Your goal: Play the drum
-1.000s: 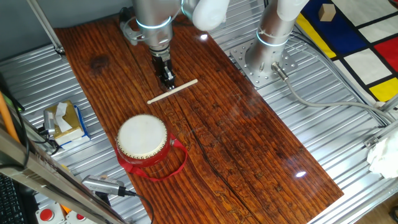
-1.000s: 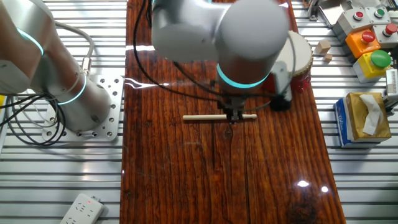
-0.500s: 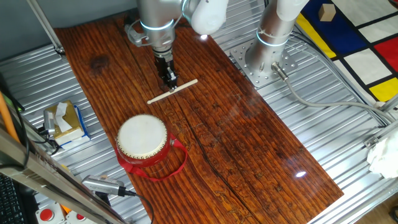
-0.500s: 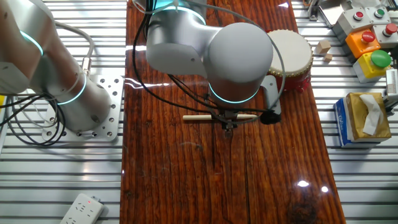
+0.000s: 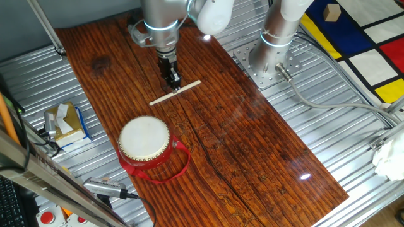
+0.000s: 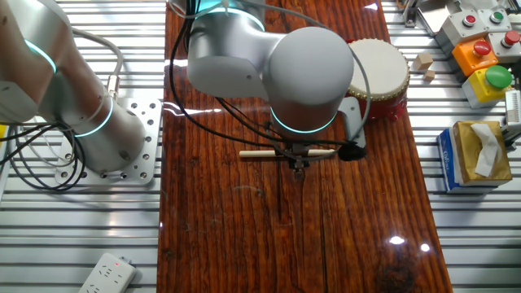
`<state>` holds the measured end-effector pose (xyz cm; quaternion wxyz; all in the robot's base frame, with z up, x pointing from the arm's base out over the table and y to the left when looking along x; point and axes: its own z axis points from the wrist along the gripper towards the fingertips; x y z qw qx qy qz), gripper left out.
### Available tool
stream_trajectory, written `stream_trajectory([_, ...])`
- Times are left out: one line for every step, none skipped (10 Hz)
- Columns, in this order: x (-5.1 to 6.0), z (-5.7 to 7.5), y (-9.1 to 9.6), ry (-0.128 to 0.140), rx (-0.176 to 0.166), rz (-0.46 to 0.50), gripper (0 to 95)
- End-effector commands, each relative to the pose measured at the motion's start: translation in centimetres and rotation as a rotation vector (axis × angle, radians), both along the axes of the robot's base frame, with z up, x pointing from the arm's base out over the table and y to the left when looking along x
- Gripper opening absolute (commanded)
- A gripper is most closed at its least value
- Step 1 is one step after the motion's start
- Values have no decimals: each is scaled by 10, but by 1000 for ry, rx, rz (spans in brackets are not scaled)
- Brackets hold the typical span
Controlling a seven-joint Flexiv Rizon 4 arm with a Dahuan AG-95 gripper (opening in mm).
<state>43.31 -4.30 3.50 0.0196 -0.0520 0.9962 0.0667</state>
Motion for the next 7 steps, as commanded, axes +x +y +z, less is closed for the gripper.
stream_trajectory([-1, 1, 0, -1, -5, -7, 380])
stream_trajectory([-1, 1, 0, -1, -5, -11, 380])
stream_trajectory([-1, 1, 0, -11, -4, -20, 190])
stream_trajectory([-1, 1, 0, -17, -3, -30, 190])
stream_trajectory([-1, 1, 0, -10, -9, -48, 190])
stream_trajectory([-1, 1, 0, -11, -20, -45, 190])
stream_trajectory([-1, 1, 0, -14, -26, -41, 190])
